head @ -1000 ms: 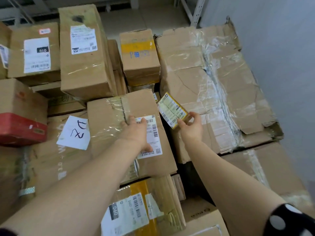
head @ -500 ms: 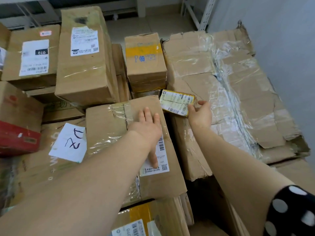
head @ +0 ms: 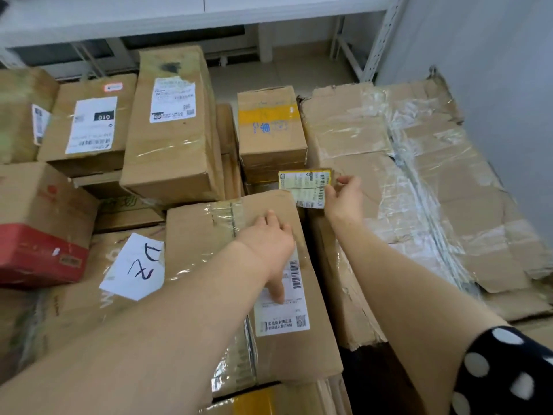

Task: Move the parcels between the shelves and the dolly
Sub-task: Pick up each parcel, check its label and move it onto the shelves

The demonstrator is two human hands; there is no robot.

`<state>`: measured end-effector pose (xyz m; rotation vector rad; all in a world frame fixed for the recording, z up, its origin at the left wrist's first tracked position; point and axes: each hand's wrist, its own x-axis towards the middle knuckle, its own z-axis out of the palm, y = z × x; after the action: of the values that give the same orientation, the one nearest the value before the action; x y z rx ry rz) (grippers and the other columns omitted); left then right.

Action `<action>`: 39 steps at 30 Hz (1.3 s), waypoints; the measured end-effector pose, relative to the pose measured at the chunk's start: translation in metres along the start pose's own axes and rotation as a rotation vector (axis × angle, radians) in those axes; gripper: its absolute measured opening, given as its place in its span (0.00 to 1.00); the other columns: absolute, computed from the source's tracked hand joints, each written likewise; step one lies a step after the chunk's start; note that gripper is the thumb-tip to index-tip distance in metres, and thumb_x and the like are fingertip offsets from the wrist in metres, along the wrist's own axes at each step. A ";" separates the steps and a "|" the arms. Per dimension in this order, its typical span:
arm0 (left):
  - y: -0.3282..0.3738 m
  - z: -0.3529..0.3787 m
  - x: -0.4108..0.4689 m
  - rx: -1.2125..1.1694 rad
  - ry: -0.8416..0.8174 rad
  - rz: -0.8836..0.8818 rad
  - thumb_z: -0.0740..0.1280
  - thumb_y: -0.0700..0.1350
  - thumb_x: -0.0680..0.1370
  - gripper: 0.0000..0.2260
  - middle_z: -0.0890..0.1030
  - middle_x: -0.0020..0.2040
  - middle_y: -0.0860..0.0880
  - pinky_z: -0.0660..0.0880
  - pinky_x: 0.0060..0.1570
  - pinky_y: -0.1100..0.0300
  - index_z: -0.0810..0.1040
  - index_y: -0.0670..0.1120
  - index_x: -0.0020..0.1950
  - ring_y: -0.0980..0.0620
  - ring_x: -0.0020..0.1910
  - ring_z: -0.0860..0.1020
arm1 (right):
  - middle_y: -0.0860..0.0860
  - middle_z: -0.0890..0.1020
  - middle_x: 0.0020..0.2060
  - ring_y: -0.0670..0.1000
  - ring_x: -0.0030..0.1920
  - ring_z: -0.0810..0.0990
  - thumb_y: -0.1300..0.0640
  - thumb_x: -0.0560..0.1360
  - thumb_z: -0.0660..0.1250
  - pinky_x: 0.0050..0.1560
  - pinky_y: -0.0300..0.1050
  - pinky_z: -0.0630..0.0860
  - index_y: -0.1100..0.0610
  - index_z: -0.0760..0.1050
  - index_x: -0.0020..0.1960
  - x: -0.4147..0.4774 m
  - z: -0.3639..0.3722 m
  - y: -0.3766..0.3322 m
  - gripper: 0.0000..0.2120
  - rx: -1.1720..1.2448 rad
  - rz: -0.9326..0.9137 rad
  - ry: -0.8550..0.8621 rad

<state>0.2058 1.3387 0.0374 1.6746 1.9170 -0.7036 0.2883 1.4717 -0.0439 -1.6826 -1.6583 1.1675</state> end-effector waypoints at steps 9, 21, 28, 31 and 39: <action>-0.004 0.005 0.002 0.013 0.066 0.050 0.78 0.61 0.61 0.53 0.61 0.70 0.37 0.69 0.65 0.51 0.55 0.39 0.76 0.41 0.68 0.64 | 0.58 0.78 0.55 0.58 0.59 0.75 0.62 0.79 0.58 0.54 0.44 0.69 0.62 0.70 0.62 0.012 0.022 -0.009 0.12 -0.153 0.003 -0.112; -0.006 0.011 0.006 -0.035 0.038 0.029 0.78 0.59 0.63 0.56 0.46 0.76 0.35 0.65 0.70 0.48 0.47 0.42 0.78 0.38 0.75 0.55 | 0.56 0.78 0.61 0.55 0.62 0.75 0.71 0.77 0.55 0.63 0.45 0.71 0.58 0.77 0.63 -0.005 0.025 0.004 0.21 -0.268 -0.031 -0.327; 0.000 0.015 -0.004 -0.063 0.012 -0.050 0.77 0.55 0.66 0.55 0.40 0.77 0.38 0.59 0.73 0.43 0.41 0.45 0.79 0.38 0.77 0.46 | 0.56 0.78 0.62 0.53 0.65 0.74 0.69 0.79 0.54 0.60 0.37 0.66 0.60 0.74 0.65 -0.048 -0.018 0.004 0.19 -0.208 -0.035 -0.312; 0.010 0.014 -0.029 -0.078 0.031 -0.073 0.74 0.56 0.70 0.49 0.44 0.78 0.40 0.56 0.72 0.40 0.44 0.49 0.79 0.38 0.76 0.52 | 0.55 0.77 0.63 0.55 0.65 0.74 0.66 0.80 0.55 0.64 0.42 0.67 0.59 0.71 0.68 -0.078 -0.049 -0.001 0.18 -0.252 -0.023 -0.337; 0.055 -0.027 -0.125 -0.126 0.025 0.016 0.70 0.57 0.74 0.42 0.55 0.77 0.43 0.62 0.68 0.44 0.46 0.54 0.79 0.41 0.76 0.55 | 0.51 0.69 0.70 0.52 0.68 0.70 0.59 0.75 0.69 0.61 0.44 0.70 0.51 0.59 0.75 -0.181 -0.161 -0.030 0.33 -0.336 0.071 -0.427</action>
<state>0.2750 1.2710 0.1373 1.6257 1.9212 -0.5462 0.4269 1.3346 0.1034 -1.7884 -2.1710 1.4204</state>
